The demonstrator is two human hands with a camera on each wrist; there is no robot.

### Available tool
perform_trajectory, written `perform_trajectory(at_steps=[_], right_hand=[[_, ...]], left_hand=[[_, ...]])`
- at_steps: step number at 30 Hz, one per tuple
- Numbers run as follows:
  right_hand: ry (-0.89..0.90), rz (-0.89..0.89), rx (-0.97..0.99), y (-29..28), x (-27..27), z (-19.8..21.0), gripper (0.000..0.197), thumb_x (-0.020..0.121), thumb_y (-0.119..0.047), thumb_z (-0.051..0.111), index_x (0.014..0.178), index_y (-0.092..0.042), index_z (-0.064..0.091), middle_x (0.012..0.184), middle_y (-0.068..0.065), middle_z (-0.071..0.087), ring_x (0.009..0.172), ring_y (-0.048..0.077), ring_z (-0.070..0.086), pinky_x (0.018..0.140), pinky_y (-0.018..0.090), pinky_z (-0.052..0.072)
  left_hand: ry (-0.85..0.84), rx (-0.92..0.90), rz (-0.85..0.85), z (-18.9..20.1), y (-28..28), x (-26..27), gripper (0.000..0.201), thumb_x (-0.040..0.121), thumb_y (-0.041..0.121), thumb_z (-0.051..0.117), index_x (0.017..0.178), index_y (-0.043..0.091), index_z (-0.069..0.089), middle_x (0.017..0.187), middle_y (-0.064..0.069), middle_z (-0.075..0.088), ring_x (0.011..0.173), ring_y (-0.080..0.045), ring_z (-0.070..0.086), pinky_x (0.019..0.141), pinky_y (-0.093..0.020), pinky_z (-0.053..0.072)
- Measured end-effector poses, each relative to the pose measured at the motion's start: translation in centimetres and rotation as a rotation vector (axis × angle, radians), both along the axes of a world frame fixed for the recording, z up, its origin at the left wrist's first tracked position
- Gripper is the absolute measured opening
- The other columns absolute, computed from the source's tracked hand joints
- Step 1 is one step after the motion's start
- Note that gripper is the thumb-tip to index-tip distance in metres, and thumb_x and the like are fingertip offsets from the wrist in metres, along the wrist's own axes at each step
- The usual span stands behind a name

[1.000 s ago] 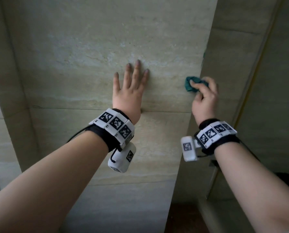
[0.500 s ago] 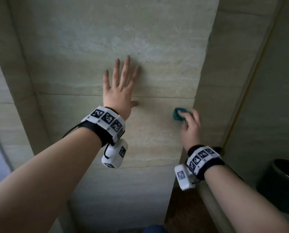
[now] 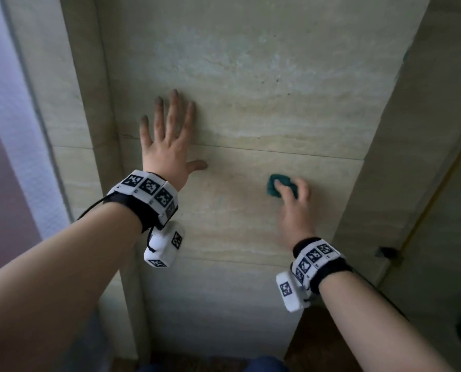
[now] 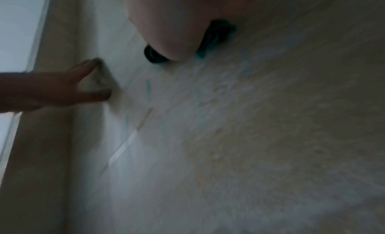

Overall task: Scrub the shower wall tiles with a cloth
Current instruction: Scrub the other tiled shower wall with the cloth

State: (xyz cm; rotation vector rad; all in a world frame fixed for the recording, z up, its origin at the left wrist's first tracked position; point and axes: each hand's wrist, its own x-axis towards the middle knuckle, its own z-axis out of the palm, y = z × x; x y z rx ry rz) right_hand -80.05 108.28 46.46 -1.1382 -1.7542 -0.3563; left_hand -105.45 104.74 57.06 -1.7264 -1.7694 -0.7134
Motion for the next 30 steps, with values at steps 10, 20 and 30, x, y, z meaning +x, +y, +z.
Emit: perform_trajectory(at_steps=[10,20,30], right_hand=[[0.163,-0.084,0.130,0.3,-9.4,0.4,0.045,0.064,0.003,0.058,0.105,-0.012,0.048,0.119,0.021,0.042,0.087,0.044,0.055,0.065,0.044,0.052],[-0.523,0.183,0.196,-0.1,-14.5,-2.8,0.064,0.050,-0.009,0.068,0.108,-0.020,0.044,0.110,0.012,0.040,0.084,0.028,0.037,0.060,0.031,0.050],[0.243,-0.110,0.134,0.4,-10.3,-2.7,0.057,0.060,0.017,0.057,0.109,-0.009,0.043,0.121,0.023,0.038,0.095,0.046,0.048,0.076,0.052,0.050]], left_hand=[[-0.011,0.002,0.058,-0.2,-0.5,-2.8,0.111,0.080,0.058,0.062,0.151,0.024,-0.017,0.158,-0.003,-0.024,0.146,-0.027,-0.017,0.116,-0.049,-0.005],[0.234,0.312,0.175,0.2,-3.9,-8.3,0.077,0.091,0.021,0.058,0.152,0.010,0.013,0.160,-0.014,0.010,0.147,-0.030,0.008,0.117,-0.040,-0.010],[-0.118,0.338,0.058,-0.5,-4.6,-11.1,0.076,0.096,0.015,0.047,0.151,0.002,-0.002,0.160,-0.016,-0.005,0.148,-0.023,-0.007,0.114,-0.022,-0.019]])
